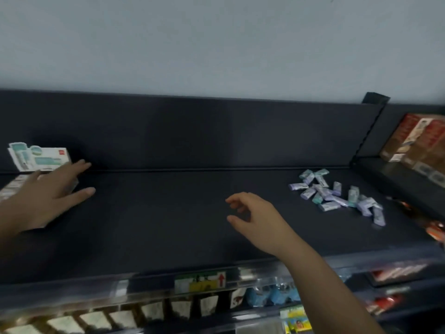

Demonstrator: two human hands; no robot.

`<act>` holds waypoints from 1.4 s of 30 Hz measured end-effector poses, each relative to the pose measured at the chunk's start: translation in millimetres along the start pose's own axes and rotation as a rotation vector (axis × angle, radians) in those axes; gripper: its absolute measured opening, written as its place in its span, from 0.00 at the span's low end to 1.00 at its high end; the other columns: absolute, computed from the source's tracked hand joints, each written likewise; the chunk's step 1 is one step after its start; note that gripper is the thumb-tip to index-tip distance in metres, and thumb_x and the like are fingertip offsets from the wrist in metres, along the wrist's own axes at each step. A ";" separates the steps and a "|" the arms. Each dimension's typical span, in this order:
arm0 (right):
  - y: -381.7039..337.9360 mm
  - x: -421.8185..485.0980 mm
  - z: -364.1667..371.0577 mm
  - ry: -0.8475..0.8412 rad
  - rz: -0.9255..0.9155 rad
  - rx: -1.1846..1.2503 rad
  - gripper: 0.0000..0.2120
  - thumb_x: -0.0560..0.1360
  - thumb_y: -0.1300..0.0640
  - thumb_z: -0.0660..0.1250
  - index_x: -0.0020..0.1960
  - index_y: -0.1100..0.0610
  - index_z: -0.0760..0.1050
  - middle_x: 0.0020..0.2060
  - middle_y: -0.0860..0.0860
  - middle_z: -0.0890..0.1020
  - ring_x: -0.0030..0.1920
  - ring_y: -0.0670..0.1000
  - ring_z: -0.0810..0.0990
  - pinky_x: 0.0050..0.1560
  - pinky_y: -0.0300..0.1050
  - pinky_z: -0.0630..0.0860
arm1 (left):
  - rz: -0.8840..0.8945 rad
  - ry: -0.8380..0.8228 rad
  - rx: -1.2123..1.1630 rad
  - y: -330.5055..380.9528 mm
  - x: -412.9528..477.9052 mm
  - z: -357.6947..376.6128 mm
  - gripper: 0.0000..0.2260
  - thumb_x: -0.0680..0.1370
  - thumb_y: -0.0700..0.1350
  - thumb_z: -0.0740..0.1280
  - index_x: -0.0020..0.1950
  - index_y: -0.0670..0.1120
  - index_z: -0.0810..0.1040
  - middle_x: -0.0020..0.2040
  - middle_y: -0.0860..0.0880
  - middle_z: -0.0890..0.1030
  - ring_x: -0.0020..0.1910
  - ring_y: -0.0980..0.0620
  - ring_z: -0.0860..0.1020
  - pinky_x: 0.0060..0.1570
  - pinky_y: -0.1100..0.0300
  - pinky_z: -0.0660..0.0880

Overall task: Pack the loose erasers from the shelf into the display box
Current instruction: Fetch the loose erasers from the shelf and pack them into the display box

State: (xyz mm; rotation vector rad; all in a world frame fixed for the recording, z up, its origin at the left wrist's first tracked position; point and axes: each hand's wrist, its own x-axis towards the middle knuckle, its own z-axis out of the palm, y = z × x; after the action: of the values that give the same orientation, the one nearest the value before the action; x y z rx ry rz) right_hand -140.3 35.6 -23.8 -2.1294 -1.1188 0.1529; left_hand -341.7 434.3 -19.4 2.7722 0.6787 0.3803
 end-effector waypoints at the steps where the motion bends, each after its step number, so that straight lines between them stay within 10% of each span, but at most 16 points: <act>1: 6.3 -3.6 -5.2 0.009 0.012 0.000 0.15 0.76 0.53 0.68 0.61 0.48 0.74 0.52 0.42 0.76 0.53 0.40 0.74 0.52 0.32 0.71 | 0.031 -0.034 0.021 15.6 0.1 5.5 0.37 0.67 0.77 0.49 0.74 0.64 0.56 0.76 0.60 0.58 0.75 0.54 0.56 0.73 0.43 0.52; 22: 90.2 -33.9 -80.1 0.178 0.208 -0.092 0.15 0.76 0.54 0.69 0.62 0.49 0.73 0.53 0.45 0.76 0.54 0.44 0.74 0.55 0.33 0.71 | 0.523 -0.366 0.067 285.6 64.2 116.9 0.35 0.73 0.72 0.46 0.77 0.61 0.44 0.78 0.61 0.46 0.76 0.61 0.44 0.75 0.51 0.44; 42: 245.9 -42.9 -212.1 0.171 0.235 -0.131 0.12 0.75 0.57 0.68 0.58 0.50 0.76 0.51 0.46 0.76 0.49 0.45 0.76 0.50 0.38 0.73 | 0.421 -0.342 0.047 467.9 78.3 198.8 0.34 0.77 0.67 0.54 0.77 0.61 0.42 0.78 0.61 0.45 0.77 0.57 0.44 0.75 0.49 0.46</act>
State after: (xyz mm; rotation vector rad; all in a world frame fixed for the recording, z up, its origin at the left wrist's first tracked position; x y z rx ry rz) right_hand 85.1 -201.7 -34.3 -2.3383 -0.7972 0.0048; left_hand -20.1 33.6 -44.4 2.9082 0.0213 -0.0392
